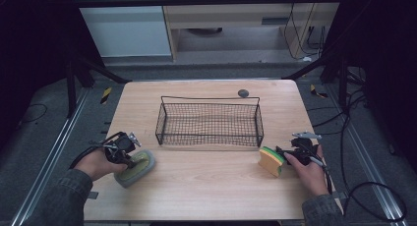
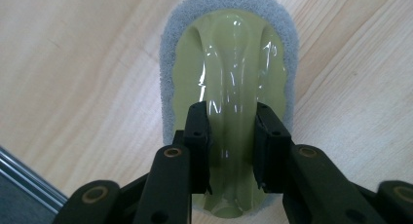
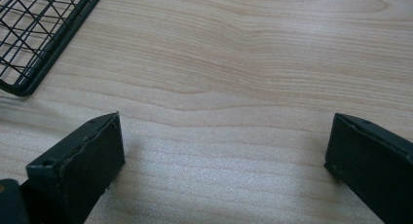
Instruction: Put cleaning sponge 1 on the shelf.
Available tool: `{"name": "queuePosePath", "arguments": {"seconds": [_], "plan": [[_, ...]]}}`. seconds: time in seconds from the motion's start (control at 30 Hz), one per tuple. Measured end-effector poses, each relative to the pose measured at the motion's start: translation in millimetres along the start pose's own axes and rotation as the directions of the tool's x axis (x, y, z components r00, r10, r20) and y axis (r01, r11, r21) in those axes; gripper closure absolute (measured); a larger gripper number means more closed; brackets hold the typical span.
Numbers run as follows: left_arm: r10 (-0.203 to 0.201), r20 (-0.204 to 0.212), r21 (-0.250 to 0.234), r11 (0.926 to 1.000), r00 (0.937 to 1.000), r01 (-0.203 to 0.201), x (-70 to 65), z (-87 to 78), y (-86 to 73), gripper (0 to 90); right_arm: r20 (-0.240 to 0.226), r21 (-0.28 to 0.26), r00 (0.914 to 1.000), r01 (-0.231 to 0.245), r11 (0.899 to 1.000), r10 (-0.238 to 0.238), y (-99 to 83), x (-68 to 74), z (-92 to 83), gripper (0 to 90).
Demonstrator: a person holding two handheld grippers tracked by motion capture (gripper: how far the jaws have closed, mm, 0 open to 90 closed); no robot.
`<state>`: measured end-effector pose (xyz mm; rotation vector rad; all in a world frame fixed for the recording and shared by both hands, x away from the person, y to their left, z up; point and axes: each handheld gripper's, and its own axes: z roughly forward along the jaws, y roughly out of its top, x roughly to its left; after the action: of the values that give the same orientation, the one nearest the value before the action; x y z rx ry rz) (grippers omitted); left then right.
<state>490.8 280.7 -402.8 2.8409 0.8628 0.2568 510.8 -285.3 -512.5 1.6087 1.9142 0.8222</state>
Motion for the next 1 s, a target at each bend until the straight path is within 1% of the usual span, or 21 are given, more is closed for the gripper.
{"name": "queuePosePath", "arguments": {"seconds": [0.03,0.13,0.2,0.23,0.33,0.37,0.4,0.5,0.53,0.6,0.63,0.67,0.7,0.77,0.8,0.87,0.93,1.0], "plan": [[0.018,-0.015,-0.015,0.9997,0.9997,-0.018,-1.5,-3.9,0.9,70.8,0.001,0.001,1.0000,0.000,1.000,0.000,0.0,0.0,-0.1,0.9],[0.053,-0.060,-0.053,0.9970,0.9968,-0.057,-5.1,-16.2,3.3,70.9,0.001,0.002,1.0000,0.002,1.000,-0.002,0.2,0.1,0.2,0.8],[0.073,-0.083,-0.089,0.9928,0.9939,-0.080,-7.2,-25.8,4.4,70.9,0.002,0.002,1.0000,0.002,1.000,-0.002,0.3,0.3,0.3,0.8],[0.088,-0.093,-0.097,0.9906,0.9918,-0.097,-8.4,-30.6,5.1,70.9,0.003,0.002,1.0000,0.001,1.000,-0.001,0.3,0.5,0.4,0.8],[0.127,-0.131,-0.127,0.9814,0.9833,-0.143,-10.9,-41.3,7.9,70.9,0.005,0.001,0.9999,-0.010,1.000,0.010,0.9,1.6,0.8,0.8],[0.127,-0.131,-0.127,0.9814,0.9833,-0.143,-10.9,-41.3,7.9,70.9,0.005,0.001,0.9999,-0.010,1.000,0.010,0.9,1.6,0.8,0.8],[0.147,-0.153,-0.127,0.9777,0.9773,-0.167,-11.0,-46.0,11.3,70.8,0.006,0.001,0.9999,-0.010,1.000,0.010,1.0,1.7,0.8,0.8],[0.184,-0.184,-0.127,0.9697,0.9655,-0.209,-11.4,-51.8,17.3,70.9,0.006,0.001,0.9999,-0.012,1.000,0.012,0.9,1.8,0.8,0.8],[0.192,-0.193,-0.122,0.9685,0.9623,-0.217,-11.7,-53.4,19.5,70.9,0.006,0.001,0.9999,-0.012,1.000,0.012,0.9,1.9,0.8,0.9],[0.217,-0.211,-0.110,0.9636,0.9531,-0.244,-12.9,-56.2,23.9,70.9,0.007,0.000,0.9999,-0.012,1.000,0.012,0.8,2.0,0.7,1.0],[0.223,-0.218,-0.107,0.9623,0.9503,-0.250,-13.3,-58.0,26.5,70.9,0.007,0.000,0.9999,-0.012,1.000,0.012,0.8,2.0,0.7,1.0],[0.223,-0.218,-0.107,0.9623,0.9503,-0.250,-13.3,-58.0,26.5,70.9,0.007,0.000,0.9999,-0.012,1.000,0.012,0.8,2.0,0.7,1.0],[0.228,-0.222,-0.108,0.9607,0.9481,-0.256,-13.5,-59.1,28.2,70.9,0.007,0.000,0.9999,-0.012,1.000,0.012,0.8,2.0,0.7,1.0],[0.246,-0.236,-0.106,0.9551,0.9401,-0.277,-14.6,-61.7,33.1,70.9,0.007,0.000,0.9999,-0.012,1.000,0.012,0.8,2.0,0.7,1.0],[0.251,-0.241,-0.106,0.9533,0.9374,-0.283,-14.9,-62.6,34.8,70.9,0.007,0.000,0.9999,-0.012,1.000,0.012,0.8,2.0,0.7,1.0],[0.262,-0.259,-0.105,0.9494,0.9297,-0.296,-14.7,-65.5,39.9,70.9,0.006,0.000,0.9999,-0.012,1.000,0.012,0.9,1.9,0.7,1.0],[0.267,-0.270,-0.107,0.9464,0.9251,-0.305,-13.9,-68.4,45.4,70.9,0.005,0.000,0.9999,-0.010,1.000,0.010,0.9,1.8,0.8,1.0],[0.286,-0.288,-0.100,0.9403,0.9141,-0.325,-12.4,-72.5,52.0,70.9,0.005,0.000,0.9999,-0.011,1.000,0.011,0.9,1.8,0.7,1.0]]}}
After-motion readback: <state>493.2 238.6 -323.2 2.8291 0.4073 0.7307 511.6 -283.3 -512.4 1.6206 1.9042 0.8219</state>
